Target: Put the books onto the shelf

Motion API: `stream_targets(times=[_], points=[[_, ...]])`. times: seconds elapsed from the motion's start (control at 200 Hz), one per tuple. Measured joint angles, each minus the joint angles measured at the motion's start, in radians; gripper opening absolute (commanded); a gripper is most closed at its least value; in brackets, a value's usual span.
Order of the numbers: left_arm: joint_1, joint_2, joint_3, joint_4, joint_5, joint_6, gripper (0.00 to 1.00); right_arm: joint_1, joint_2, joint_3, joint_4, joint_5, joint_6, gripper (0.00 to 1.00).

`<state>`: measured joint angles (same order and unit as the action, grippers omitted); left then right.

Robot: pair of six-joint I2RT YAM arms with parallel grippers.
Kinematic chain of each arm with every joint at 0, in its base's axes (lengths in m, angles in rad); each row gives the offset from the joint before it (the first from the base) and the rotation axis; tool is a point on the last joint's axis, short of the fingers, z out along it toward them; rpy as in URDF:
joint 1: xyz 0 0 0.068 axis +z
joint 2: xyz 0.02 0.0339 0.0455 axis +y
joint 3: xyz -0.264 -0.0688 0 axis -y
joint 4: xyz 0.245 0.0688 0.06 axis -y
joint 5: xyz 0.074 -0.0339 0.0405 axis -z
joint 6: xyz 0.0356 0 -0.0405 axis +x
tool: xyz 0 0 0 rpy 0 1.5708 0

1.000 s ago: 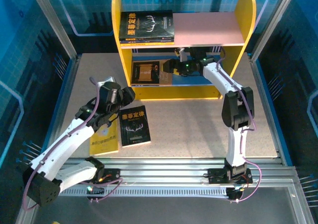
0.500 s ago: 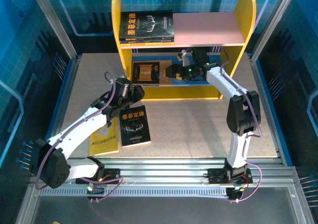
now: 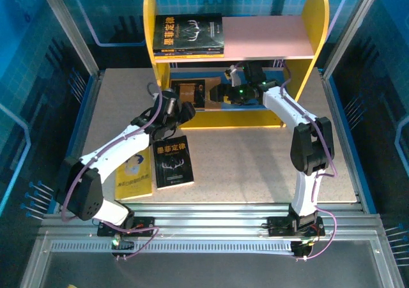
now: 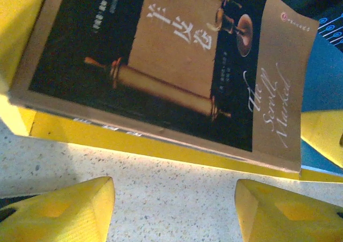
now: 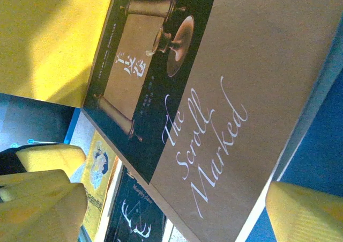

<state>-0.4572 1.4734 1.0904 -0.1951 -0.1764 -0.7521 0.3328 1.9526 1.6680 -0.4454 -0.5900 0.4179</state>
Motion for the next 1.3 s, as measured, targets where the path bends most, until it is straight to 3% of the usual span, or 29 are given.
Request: stream_targets(times=[0.45,1.301], points=[[0.003,0.106,0.119,-0.002,0.018,0.049,0.62,0.001,0.0,0.01,-0.002,0.0,0.004,0.87],[0.004,0.117,0.101,-0.025,0.044,0.044,0.61,0.001,0.004,0.023,0.0,0.0,0.011,0.87]])
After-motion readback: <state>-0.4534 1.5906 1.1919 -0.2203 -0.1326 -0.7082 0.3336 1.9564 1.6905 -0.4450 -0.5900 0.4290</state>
